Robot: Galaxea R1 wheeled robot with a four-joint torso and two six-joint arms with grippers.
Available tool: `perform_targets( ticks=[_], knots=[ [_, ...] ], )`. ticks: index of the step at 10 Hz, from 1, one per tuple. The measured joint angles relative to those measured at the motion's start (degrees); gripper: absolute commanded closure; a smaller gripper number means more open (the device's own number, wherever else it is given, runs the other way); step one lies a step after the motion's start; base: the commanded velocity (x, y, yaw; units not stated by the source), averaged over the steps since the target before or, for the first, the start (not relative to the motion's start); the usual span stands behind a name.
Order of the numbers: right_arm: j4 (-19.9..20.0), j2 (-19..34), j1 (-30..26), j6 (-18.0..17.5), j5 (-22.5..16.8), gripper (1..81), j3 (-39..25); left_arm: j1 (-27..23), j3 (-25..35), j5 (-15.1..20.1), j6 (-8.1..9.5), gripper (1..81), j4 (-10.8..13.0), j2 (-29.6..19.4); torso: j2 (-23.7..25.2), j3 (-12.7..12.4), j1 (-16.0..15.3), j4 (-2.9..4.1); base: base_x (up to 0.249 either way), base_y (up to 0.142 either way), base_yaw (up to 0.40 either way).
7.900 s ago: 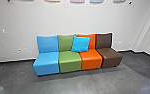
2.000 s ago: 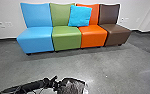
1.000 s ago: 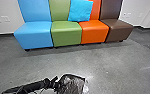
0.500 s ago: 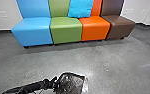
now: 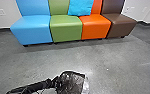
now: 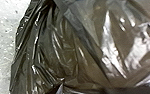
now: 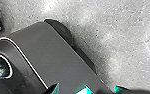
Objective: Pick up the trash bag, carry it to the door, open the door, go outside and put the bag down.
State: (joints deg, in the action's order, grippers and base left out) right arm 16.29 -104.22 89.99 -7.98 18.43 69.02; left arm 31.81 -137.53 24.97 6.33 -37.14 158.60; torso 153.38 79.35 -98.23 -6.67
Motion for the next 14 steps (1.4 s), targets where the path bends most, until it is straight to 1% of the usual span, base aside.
perform_targets(
  ticks=[2, 6, 11, 12, 14],
  knots=[
    [0.0, 0.0, 0.0, 0.0, 0.0, 1.0, -0.3, 0.0, -1.6, -0.6, 0.0, 1.0, 0.0, 1.8, 0.0, 0.0, 0.0, 0.0, 0.0, 0.0, 0.0],
    [0.0, 0.0, 0.0, 0.0, 0.0, 1.0, -0.8, 0.2, -6.0, -0.7, 0.0, 1.0, -0.2, 3.5, 0.0, 0.0, 0.0, 0.0, 0.0, 0.0, 0.0],
    [0.0, 0.0, 0.0, 0.0, 0.0, 1.0, -0.8, 0.7, -8.0, -0.9, 0.0, 1.0, -0.3, 3.8, 0.0, 0.0, 0.0, 0.0, 0.0, 0.0, 0.0],
    [0.0, 0.0, 0.0, 0.0, 0.0, 1.0, -0.8, 0.7, -8.1, -0.8, -0.35, 81.1, -0.3, 3.9, 0.0, 0.0, 0.0, 0.0, 0.0, 0.0, 0.0],
    [0.0, 0.0, 0.0, 0.0, 0.0, 1.0, -0.8, 0.9, -8.2, -0.9, -0.07, 81.1, -0.3, 3.9, 0.0, 0.0, 0.0, 0.02, 0.0, 0.0, 0.0]
  ],
)
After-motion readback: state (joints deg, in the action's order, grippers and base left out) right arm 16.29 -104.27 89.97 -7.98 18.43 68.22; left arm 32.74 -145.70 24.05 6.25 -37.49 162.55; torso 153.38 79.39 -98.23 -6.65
